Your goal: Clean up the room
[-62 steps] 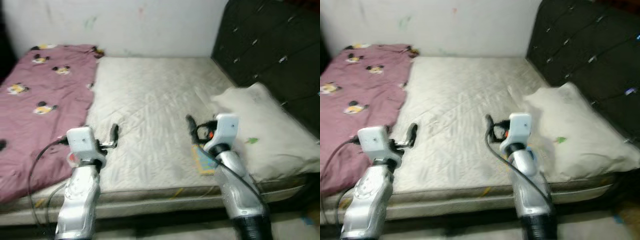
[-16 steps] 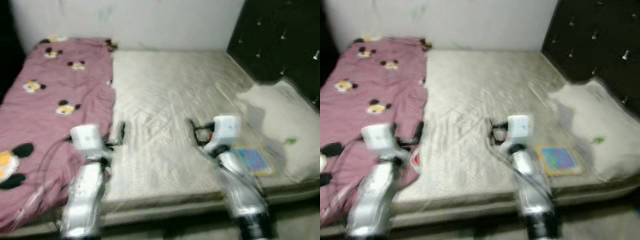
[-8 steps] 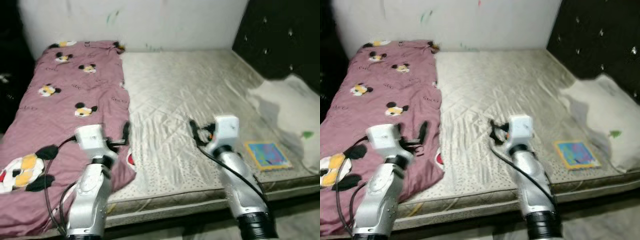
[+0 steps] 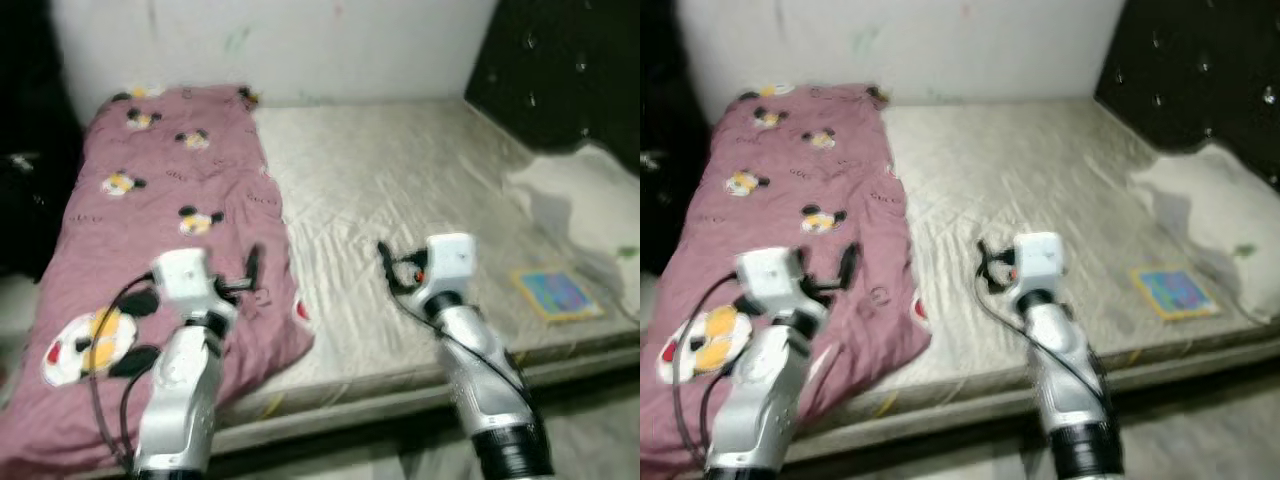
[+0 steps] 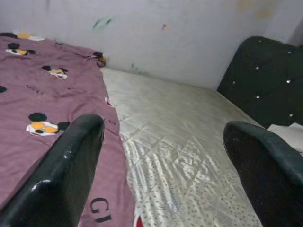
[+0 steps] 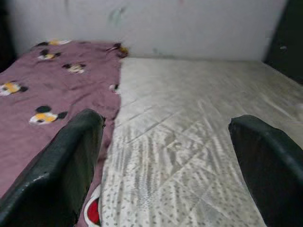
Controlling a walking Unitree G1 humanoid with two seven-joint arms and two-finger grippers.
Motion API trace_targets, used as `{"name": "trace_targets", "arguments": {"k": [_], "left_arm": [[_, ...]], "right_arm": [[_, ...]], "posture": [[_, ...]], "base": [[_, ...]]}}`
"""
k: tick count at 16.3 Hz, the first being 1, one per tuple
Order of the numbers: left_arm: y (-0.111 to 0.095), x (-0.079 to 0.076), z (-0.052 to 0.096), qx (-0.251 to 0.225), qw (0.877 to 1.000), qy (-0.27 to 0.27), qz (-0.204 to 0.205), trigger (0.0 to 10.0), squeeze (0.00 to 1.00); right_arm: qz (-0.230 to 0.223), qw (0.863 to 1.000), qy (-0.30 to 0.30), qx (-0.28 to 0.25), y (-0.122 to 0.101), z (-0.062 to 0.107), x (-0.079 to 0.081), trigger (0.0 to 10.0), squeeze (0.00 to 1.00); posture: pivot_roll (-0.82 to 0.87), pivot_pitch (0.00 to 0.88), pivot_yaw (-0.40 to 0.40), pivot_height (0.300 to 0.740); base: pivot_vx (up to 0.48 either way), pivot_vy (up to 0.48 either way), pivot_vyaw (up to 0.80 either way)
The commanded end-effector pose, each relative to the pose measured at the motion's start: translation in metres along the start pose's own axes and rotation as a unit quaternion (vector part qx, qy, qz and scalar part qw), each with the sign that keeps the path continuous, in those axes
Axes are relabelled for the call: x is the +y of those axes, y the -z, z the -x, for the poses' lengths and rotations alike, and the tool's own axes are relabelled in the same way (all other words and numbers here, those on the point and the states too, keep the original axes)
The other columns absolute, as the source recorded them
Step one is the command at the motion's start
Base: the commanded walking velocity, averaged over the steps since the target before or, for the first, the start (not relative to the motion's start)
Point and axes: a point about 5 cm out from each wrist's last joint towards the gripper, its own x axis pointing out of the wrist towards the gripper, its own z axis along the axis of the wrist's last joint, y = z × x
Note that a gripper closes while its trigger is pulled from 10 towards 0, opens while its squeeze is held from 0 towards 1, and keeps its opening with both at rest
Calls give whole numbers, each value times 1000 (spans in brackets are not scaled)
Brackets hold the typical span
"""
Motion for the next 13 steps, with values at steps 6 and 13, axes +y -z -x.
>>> {"name": "trace_targets", "arguments": {"k": [6,13], "left_arm": [[-7,1,0,-20,1000,6,-11,10000,0],[-8,-1,1,-23,999,26,-10,10000,0]], "right_arm": [[9,1000,-12,-22,-9,-3,7,10000,0],[4,1000,-13,-19,-8,-4,8,10000,0]], "posture": [[-20,11,-53,740],[-18,9,-51,740]], "base": [[0,211,267],[144,0,174]]}}
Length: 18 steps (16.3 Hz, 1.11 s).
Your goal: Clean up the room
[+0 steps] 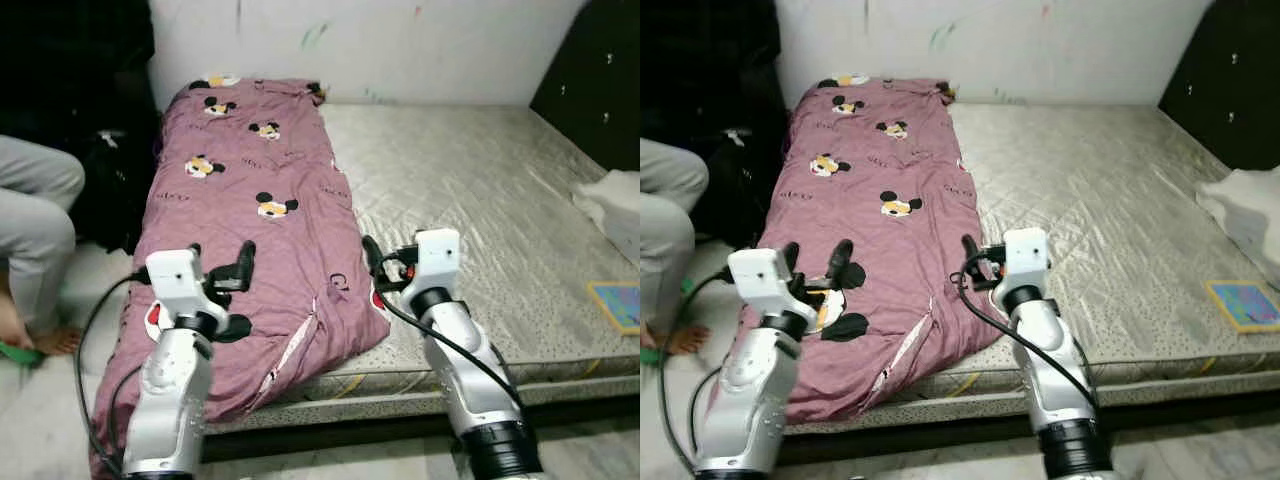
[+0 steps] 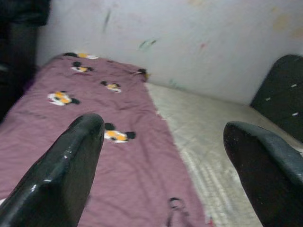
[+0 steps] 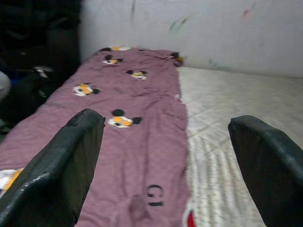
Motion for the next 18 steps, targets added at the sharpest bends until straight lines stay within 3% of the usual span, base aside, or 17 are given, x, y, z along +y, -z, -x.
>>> {"name": "trace_targets", "arguments": {"k": [1,7,14,18], "left_arm": [[-4,-3,-2,-7,1000,14,-1,10000,0],[-4,-3,-2,-5,1000,14,1,10000,0],[-3,-2,-3,-2,1000,2,3,10000,0],[-3,-4,-4,-3,1000,7,11,10000,0]], "right_arm": [[-1,1000,4,-5,-3,-1,-3,10000,0],[-1,1000,2,-5,-2,-2,-1,10000,0],[-3,1000,3,-4,-2,-2,-1,10000,0],[-3,1000,4,-5,-2,-2,-1,10000,0]], "posture": [[-18,8,-50,740],[-14,5,-50,740],[-13,10,-46,740],[-15,15,-46,740]], "base": [[371,0,0],[356,0,0],[0,0,0],[0,469,0]]}}
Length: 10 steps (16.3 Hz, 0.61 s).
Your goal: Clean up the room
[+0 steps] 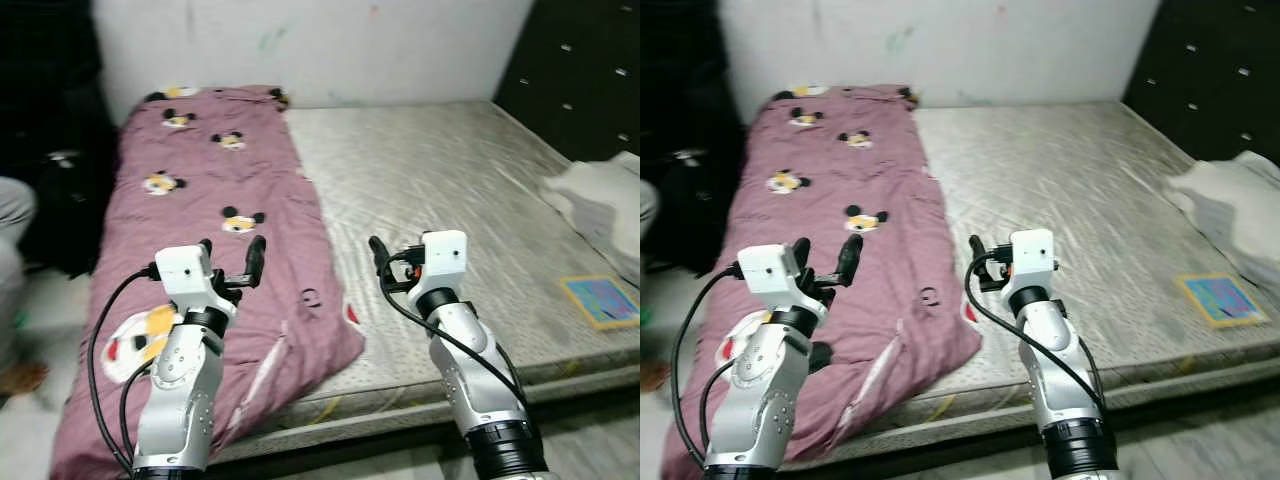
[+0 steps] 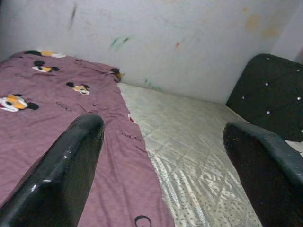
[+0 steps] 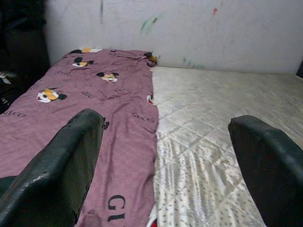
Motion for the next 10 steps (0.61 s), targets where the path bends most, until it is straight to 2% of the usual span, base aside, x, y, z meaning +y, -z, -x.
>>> {"name": "trace_targets", "arguments": {"k": [1,7,10], "left_arm": [[0,2,0,3,1000,-3,1,10000,0],[-1,3,0,0,1000,-9,-4,10000,0],[-2,4,0,-4,1000,-17,-7,10000,0]], "right_arm": [[0,1000,-4,-6,-4,-3,2,10000,0],[-1,1000,-11,-3,-3,-4,3,10000,0],[6,1000,-19,-2,-2,-4,5,10000,0]], "posture": [[-17,16,-46,740],[-17,17,-50,740],[-13,22,-52,740]], "base": [[0,476,0],[0,476,0],[0,0,0]]}}
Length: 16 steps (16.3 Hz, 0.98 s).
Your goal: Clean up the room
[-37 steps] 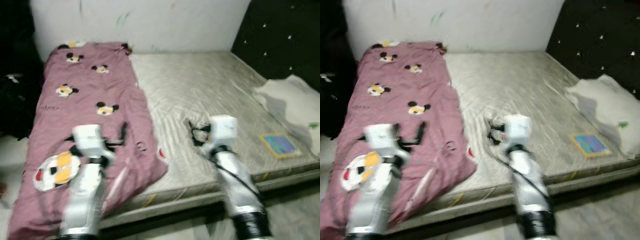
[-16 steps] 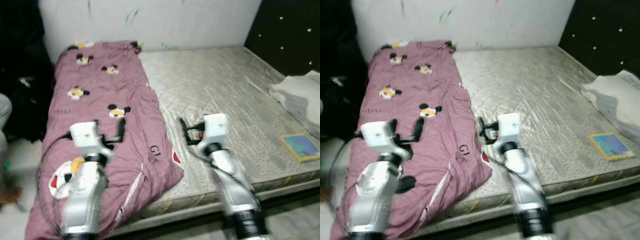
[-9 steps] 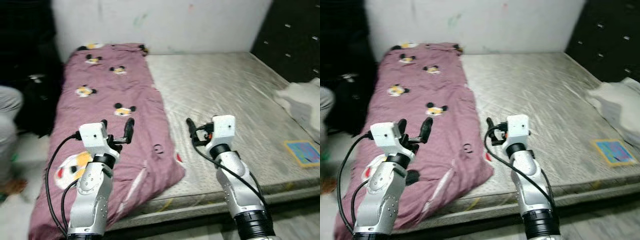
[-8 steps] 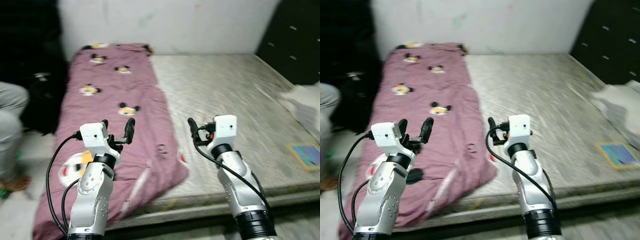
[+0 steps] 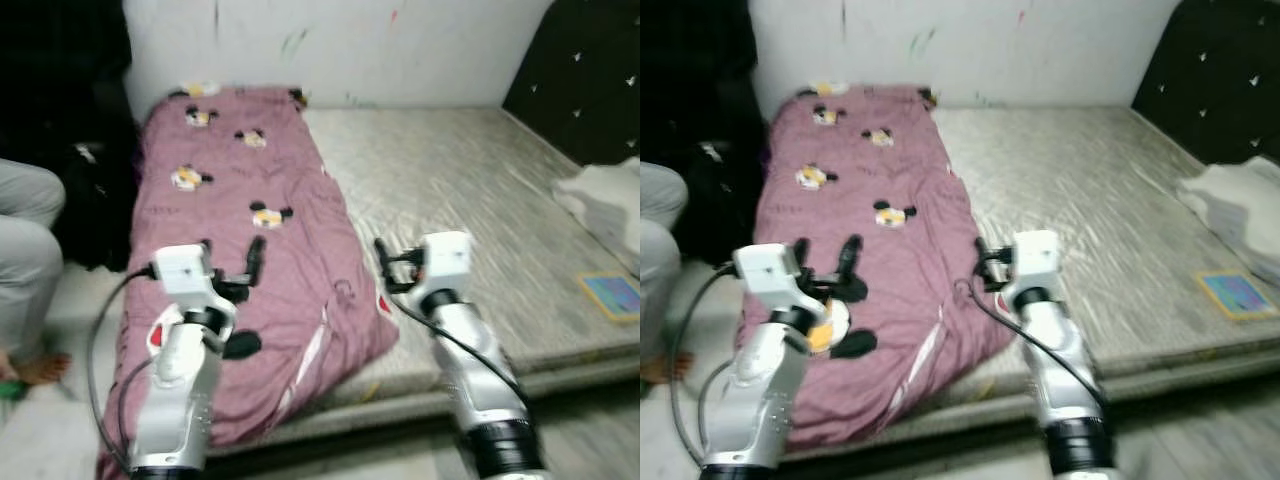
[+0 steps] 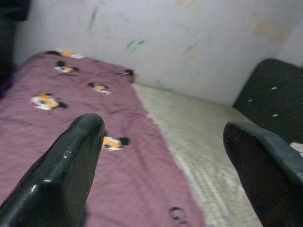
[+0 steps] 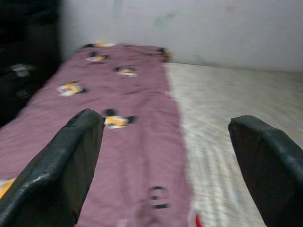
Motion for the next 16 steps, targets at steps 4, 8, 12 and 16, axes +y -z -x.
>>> {"name": "trace_targets", "arguments": {"k": [4,8,12,16], "left_arm": [[-2,0,-2,6,1000,-30,-7,10000,0],[0,13,8,7,999,-30,-20,10000,0],[-1,24,11,7,997,-62,-35,10000,0],[-8,30,17,-15,991,-43,-123,10000,0]], "right_arm": [[5,1000,5,-10,-5,-2,-5,10000,0],[0,1000,20,-14,-6,-5,-10,10000,0],[-2,999,34,-24,-12,-7,-17,10000,0],[0,999,40,-28,-12,-4,-25,10000,0]], "posture": [[-11,26,-48,740],[-12,7,-31,740],[-1,0,-38,740],[18,0,-59,740]], "base": [[0,0,713],[0,0,0],[0,0,0],[0,0,0]]}}
